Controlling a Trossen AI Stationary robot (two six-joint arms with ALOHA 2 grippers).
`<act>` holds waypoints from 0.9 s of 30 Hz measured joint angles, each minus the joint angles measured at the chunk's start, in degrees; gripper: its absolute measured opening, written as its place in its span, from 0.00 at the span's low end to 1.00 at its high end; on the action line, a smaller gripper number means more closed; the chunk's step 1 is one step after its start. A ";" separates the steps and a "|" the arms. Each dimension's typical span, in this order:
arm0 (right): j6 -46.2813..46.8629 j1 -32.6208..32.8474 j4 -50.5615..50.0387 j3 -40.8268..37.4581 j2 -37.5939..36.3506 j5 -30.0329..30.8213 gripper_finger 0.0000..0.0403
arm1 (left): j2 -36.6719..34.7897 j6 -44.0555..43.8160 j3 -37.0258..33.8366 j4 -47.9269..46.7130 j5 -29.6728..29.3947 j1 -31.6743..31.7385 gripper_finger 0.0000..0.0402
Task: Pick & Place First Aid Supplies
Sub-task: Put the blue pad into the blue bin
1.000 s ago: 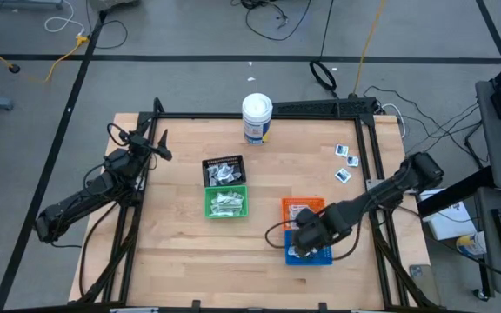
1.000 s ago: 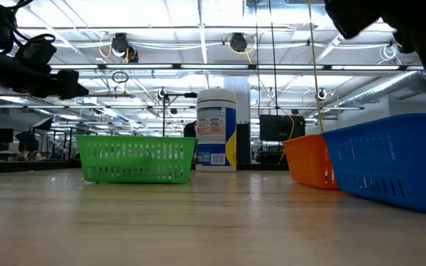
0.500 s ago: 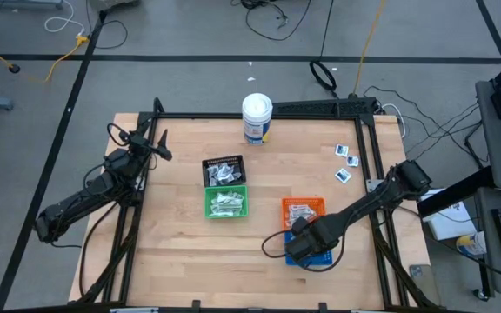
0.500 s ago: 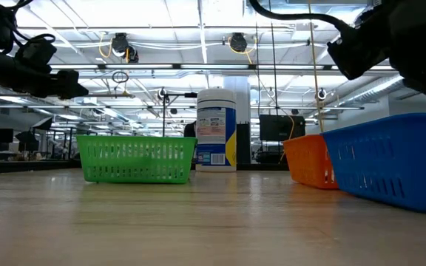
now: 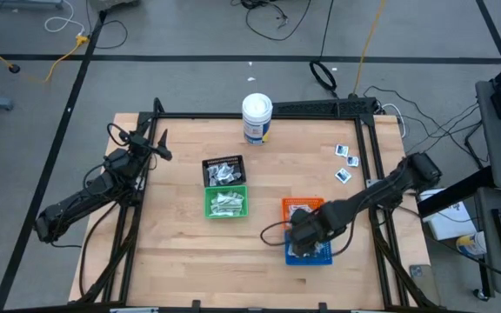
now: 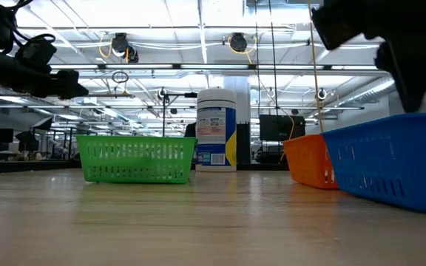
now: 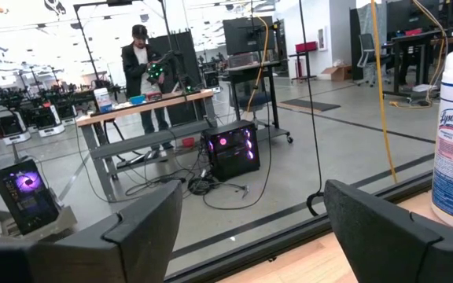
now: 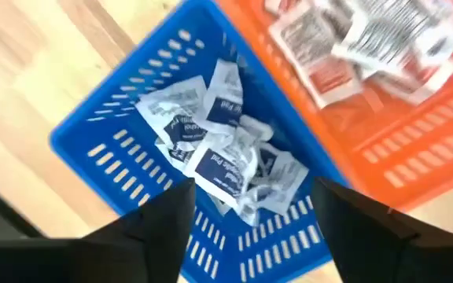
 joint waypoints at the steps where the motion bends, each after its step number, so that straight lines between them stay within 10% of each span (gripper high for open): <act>1: -1.26 -0.70 -0.01 0.00 -0.91 -0.01 0.64 | 0.00 0.00 -0.02 0.00 0.00 0.02 0.77; 14: -19.04 -12.96 -0.90 0.02 -7.77 -0.03 0.69 | -0.01 0.00 -0.01 -0.02 0.00 0.00 0.81; 27: -23.81 -38.44 -13.21 0.02 -7.75 0.25 0.65 | 0.00 0.00 0.00 0.00 0.00 0.02 0.78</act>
